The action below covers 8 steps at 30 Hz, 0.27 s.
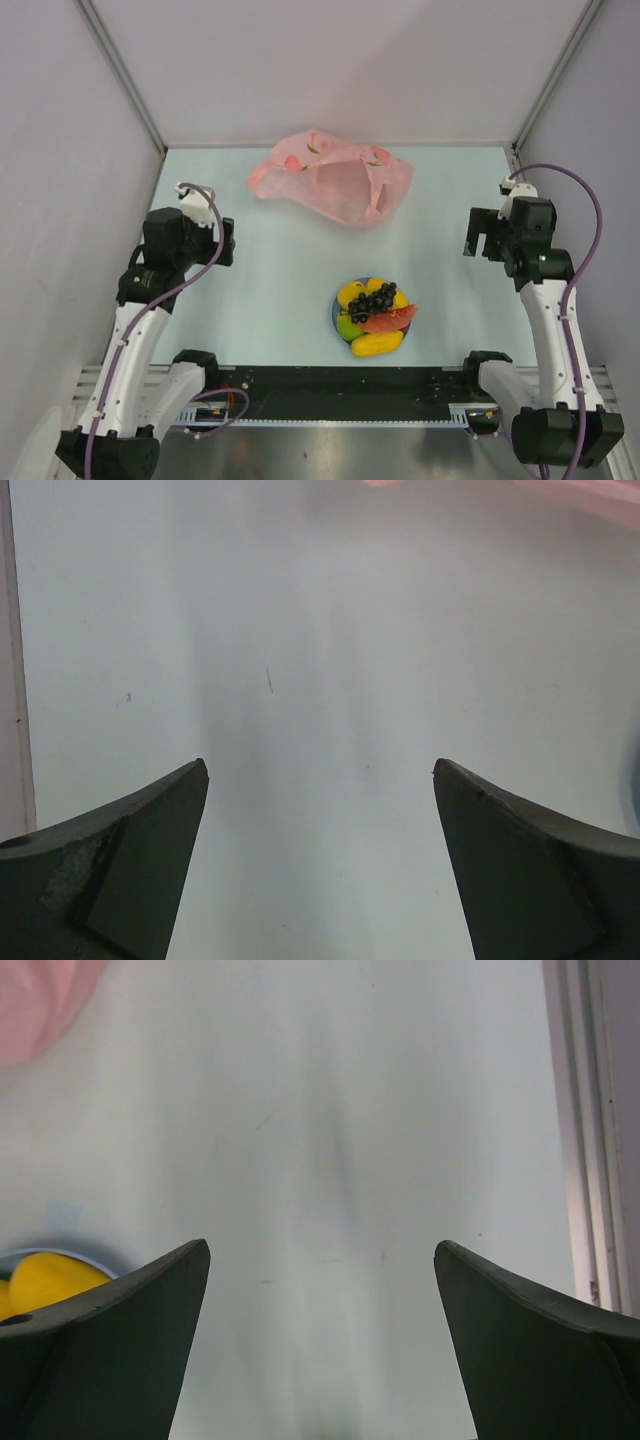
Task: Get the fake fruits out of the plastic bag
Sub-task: Reset both arms
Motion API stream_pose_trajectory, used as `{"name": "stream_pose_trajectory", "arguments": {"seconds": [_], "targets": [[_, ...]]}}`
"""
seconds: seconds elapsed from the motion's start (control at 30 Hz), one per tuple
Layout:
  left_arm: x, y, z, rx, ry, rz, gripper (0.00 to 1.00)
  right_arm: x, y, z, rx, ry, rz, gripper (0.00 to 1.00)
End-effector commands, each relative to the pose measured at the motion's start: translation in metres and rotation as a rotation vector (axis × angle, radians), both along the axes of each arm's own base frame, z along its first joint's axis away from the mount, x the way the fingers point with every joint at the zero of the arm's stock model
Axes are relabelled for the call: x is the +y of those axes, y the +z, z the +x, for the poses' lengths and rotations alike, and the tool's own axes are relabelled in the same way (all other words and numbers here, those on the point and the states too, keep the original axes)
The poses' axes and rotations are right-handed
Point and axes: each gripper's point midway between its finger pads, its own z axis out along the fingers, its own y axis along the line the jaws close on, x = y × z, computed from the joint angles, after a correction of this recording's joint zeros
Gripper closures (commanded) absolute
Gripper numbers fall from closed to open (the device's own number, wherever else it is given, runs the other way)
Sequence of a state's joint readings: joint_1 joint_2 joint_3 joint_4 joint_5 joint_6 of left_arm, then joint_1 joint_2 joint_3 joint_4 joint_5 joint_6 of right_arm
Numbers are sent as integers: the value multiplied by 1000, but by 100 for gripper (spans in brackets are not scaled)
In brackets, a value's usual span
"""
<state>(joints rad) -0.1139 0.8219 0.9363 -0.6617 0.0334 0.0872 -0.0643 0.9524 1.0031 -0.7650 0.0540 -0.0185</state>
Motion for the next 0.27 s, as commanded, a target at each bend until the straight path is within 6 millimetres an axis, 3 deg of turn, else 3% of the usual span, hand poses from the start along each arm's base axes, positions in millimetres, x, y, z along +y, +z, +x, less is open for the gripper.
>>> {"name": "stream_pose_trajectory", "arguments": {"seconds": [0.0, 0.23], "targets": [[0, 6, -2, -42, 20, -47, 0, 13, 12, -2, -63, -5, 122, 0], [5, 3, -4, -37, 37, -46, 0, 8, 11, -2, -72, -24, 148, 0]]}}
